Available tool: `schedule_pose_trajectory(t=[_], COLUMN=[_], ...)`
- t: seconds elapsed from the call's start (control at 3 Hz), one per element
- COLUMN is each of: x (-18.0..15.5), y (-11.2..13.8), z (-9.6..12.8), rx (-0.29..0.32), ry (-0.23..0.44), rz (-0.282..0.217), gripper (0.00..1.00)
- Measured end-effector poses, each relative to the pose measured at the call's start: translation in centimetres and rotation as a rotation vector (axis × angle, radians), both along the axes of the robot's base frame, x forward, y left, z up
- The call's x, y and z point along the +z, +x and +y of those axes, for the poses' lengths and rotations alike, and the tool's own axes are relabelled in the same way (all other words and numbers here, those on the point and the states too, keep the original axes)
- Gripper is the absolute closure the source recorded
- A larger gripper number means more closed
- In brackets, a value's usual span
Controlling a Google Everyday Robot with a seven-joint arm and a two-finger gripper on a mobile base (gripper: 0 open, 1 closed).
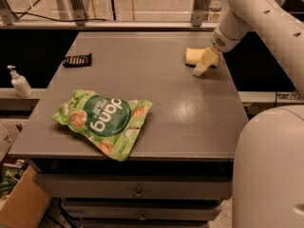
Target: Move sponge near green rice chip bag
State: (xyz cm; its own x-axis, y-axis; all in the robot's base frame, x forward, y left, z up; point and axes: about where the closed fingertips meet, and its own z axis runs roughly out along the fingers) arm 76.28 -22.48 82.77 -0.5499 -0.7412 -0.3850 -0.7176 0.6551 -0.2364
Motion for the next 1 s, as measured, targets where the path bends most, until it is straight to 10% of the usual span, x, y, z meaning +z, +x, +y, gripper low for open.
schedule_pose_trajectory(t=[1.0], x=[1.2], y=[0.1], z=[-1.1], rx=[-0.008], ry=[-0.005], rz=[-0.001], gripper=[0.0])
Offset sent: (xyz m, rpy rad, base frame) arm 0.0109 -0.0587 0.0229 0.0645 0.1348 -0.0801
